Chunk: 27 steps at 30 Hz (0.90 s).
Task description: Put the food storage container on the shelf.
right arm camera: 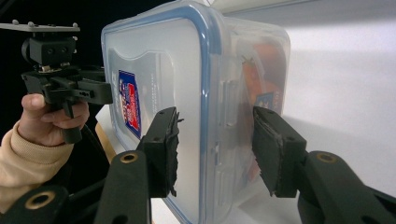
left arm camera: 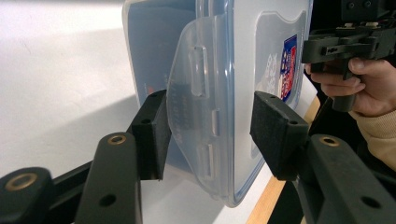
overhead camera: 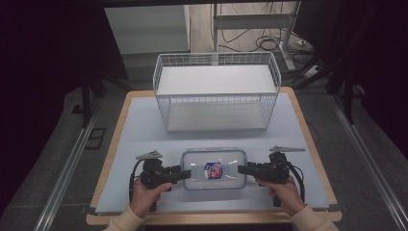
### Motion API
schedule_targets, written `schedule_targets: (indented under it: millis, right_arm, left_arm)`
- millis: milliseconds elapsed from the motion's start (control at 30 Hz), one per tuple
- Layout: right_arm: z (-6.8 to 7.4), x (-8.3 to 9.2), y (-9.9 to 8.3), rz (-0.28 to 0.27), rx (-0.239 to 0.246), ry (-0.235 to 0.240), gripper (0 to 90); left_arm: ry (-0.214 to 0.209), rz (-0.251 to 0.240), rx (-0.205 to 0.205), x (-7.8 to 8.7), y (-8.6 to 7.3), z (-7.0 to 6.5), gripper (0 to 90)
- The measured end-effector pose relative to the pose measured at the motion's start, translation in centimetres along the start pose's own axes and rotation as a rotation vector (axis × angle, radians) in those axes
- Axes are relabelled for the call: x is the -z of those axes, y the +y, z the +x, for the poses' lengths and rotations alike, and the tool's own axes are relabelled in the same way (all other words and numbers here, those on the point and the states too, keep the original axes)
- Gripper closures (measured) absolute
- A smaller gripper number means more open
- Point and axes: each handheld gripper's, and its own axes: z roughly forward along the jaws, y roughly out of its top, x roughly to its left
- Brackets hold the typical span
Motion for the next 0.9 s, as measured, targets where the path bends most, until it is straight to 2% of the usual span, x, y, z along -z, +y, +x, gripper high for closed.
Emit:
schedule_targets:
  millis: [400,767,900]
  right_arm:
    - [1.1,0.7,2.2,-0.036,0.048,0.002,52.5]
    - [3.2,2.3,6.2,-0.082,0.123,-0.012,52.3]
    - [3.5,2.8,7.6,-0.094,0.133,-0.015,52.3]
  left_arm:
    - [0.003,-0.038,-0.044,1.1,2.5,-0.9,48.8]
    - [0.006,-0.086,-0.115,2.5,6.5,-2.4,48.9]
    - [0.000,-0.098,-0.119,2.6,7.8,-2.7,48.9]
